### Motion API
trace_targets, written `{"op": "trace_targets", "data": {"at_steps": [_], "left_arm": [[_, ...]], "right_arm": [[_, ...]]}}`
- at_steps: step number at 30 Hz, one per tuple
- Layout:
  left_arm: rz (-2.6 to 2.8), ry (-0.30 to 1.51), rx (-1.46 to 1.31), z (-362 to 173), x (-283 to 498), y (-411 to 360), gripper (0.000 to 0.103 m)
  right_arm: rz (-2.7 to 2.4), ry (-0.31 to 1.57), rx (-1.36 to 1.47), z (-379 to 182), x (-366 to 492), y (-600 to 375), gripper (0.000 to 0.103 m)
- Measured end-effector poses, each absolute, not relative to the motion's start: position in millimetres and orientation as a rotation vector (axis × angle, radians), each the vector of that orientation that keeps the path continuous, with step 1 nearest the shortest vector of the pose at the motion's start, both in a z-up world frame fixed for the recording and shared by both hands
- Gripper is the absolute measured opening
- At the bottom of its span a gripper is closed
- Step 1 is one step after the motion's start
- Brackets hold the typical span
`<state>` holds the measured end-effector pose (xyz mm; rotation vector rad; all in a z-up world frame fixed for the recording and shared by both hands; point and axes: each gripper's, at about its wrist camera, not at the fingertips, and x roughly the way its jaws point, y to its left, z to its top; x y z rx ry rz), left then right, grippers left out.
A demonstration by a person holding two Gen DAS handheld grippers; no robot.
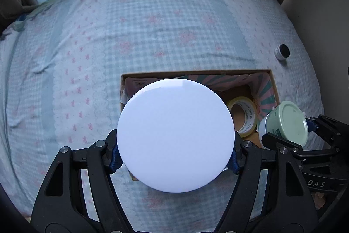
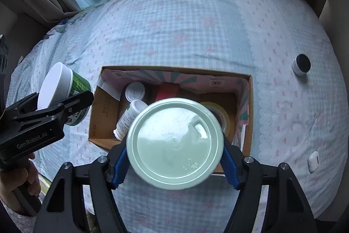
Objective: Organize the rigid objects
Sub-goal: 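Carry the white jar and green jar into the cardboard box and open both tools, then lift both tools out of the box toward the black jar and earbud case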
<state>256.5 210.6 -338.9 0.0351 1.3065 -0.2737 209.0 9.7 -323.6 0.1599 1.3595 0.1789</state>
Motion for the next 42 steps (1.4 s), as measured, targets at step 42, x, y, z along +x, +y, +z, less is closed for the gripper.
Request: {"op": "trace_targets", "data": {"at_steps": [42], "left_arm": [[-0.262, 1.362, 0.105, -351, 263, 181, 0.103]], "right_arm": [[0.153, 1.397, 0.262, -383, 203, -25, 0.103]]}}
